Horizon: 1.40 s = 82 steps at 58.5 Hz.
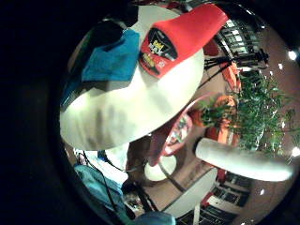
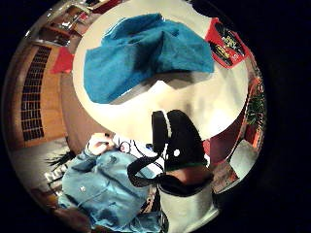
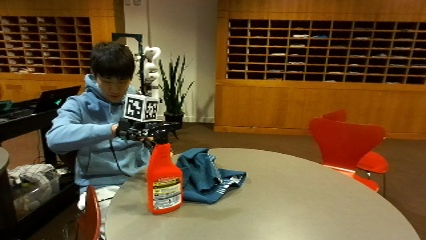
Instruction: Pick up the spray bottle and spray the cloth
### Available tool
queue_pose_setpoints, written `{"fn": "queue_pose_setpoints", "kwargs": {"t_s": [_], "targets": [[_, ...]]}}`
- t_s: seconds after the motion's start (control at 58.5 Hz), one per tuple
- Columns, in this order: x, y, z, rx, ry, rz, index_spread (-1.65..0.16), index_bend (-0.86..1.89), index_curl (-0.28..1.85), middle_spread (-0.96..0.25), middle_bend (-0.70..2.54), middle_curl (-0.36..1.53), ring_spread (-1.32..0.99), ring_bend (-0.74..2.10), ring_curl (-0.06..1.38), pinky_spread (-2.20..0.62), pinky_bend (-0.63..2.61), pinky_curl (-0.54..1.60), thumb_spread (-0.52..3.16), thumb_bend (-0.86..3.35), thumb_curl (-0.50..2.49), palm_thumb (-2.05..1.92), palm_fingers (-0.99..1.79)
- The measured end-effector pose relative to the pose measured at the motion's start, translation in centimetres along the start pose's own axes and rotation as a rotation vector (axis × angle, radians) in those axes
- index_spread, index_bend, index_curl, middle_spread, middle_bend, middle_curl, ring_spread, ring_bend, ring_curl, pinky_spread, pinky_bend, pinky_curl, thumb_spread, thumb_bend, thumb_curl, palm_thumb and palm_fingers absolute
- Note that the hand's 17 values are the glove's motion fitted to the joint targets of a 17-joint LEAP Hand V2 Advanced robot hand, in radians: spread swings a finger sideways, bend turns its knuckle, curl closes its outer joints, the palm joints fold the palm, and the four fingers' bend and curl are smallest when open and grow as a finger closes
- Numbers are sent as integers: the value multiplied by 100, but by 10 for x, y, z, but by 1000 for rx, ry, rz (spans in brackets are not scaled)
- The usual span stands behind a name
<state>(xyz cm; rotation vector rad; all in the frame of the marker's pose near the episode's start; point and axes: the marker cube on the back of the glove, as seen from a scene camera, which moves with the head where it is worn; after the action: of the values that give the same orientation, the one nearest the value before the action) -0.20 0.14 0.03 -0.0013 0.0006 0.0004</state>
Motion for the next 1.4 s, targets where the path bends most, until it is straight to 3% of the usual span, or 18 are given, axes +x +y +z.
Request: {"fn": "queue_pose_setpoints", "kwargs": {"t_s": [0.137, 0.342, 1.076, 1.401], "targets": [[-1, -1, 0, -4, -3, -4, -30, 13, 12, -5, 26, 15, 2, 37, 16, 14, 48, 17, 81, 27, 15, 48, 47], [-2, -1, -1, 6, -17, -6, -35, 13, 18, -6, 25, 24, 3, 38, 22, 18, 51, 21, 106, 20, 22, 51, 43], [-1, -6, -9, 57, -91, -15, -37, 13, 24, -7, 22, 35, 3, 38, 30, 19, 52, 26, 118, -1, 33, 60, 40], [24, 7, -26, 283, -274, -14, -37, 12, 23, -7, 23, 37, 2, 40, 32, 19, 52, 27, 119, -2, 34, 59, 41]]}}
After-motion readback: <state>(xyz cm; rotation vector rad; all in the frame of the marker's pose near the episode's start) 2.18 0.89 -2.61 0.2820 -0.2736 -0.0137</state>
